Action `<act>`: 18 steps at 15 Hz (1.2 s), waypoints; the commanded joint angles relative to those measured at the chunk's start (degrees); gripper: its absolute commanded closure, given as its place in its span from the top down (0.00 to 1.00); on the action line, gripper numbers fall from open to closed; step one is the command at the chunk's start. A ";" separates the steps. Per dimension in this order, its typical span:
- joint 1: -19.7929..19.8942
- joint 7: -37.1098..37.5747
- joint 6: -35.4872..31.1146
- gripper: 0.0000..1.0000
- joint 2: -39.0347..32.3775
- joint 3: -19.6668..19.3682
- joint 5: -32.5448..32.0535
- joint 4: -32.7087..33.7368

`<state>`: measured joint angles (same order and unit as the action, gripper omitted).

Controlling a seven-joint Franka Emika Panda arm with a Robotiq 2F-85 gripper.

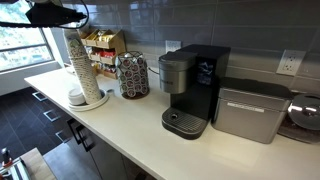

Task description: Pick up the coffee cup from the counter and place it on the stacked cups on the right

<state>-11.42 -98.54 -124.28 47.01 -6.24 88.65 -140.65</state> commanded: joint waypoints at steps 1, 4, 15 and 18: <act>5.73 -4.78 3.70 0.38 -0.99 3.55 3.89 -1.24; 8.25 -7.50 4.47 0.38 -1.75 5.56 5.37 -1.67; 11.91 -13.30 4.90 0.38 -4.17 8.92 7.86 -1.70; 12.10 -13.57 4.93 0.38 -4.63 9.14 7.98 -1.82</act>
<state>-0.81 -109.99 -121.22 42.72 2.13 95.36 -141.66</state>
